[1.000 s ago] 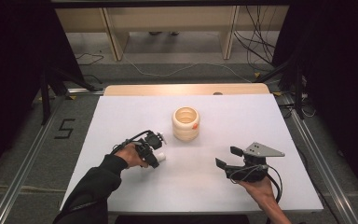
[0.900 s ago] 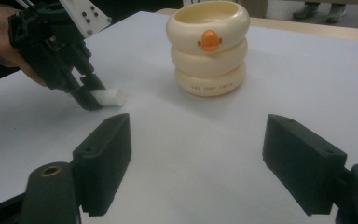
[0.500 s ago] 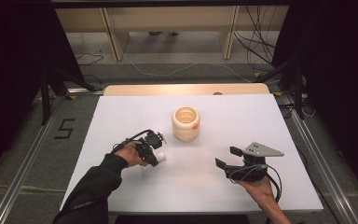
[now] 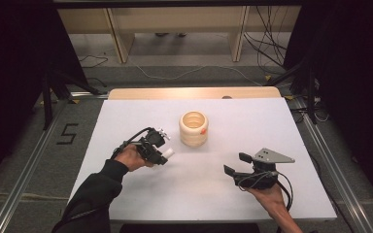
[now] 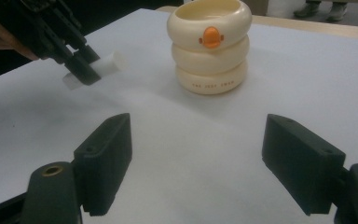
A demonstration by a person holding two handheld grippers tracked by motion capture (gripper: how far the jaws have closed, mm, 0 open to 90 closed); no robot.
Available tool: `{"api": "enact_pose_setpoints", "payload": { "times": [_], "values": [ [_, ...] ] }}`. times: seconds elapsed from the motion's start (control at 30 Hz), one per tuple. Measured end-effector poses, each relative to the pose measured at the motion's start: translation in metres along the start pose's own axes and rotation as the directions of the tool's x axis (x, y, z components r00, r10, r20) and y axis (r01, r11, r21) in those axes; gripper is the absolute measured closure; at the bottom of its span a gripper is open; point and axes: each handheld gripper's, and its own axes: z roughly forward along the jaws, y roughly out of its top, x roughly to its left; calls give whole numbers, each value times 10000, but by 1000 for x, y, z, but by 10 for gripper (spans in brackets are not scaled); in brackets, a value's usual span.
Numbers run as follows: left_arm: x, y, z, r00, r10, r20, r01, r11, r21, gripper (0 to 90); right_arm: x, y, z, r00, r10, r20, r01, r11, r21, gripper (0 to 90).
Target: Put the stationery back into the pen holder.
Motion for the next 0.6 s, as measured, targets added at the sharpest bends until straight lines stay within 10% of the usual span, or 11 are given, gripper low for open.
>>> {"api": "enact_pose_setpoints", "payload": {
  "times": [0.37, 0.6],
  "values": [
    [2, -1, -11, 9978, -628, -202, 585, 9839, -1689, 692, 1, 0, -1, 10000, -13, 6, 13, 9999, -139, 247],
    [7, -1, -23, 9910, -1317, -251, 1154, 9336, -3393, 692, 1, 0, -1, 10000, -11, -4, 11, 9999, -140, 247]
  ]
}}
